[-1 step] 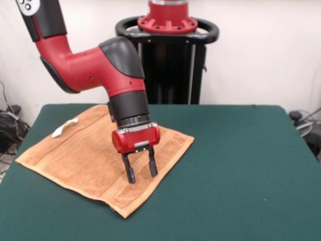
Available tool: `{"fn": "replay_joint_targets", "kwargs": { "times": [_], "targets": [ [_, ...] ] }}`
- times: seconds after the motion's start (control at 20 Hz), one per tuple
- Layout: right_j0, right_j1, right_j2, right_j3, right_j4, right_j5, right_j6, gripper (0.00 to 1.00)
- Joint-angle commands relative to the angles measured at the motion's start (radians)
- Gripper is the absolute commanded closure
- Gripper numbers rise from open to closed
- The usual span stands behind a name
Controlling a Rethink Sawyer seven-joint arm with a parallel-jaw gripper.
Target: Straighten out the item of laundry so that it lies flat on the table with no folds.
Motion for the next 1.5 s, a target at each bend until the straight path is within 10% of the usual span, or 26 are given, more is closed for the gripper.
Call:
{"fn": "replay_joint_targets", "kwargs": {
  "times": [0.05, 0.95, 1.5],
  "targets": [
    [0.023, 0.016, 0.022, -0.118, 0.015, -0.024, 0.224, 0.00],
    [-0.014, 0.048, 0.052, -0.174, -0.035, -0.027, 0.196, 0.00],
    [0.117, 0.124, -0.064, -0.280, 0.031, -0.148, 0.203, 0.00]
  ]
}}
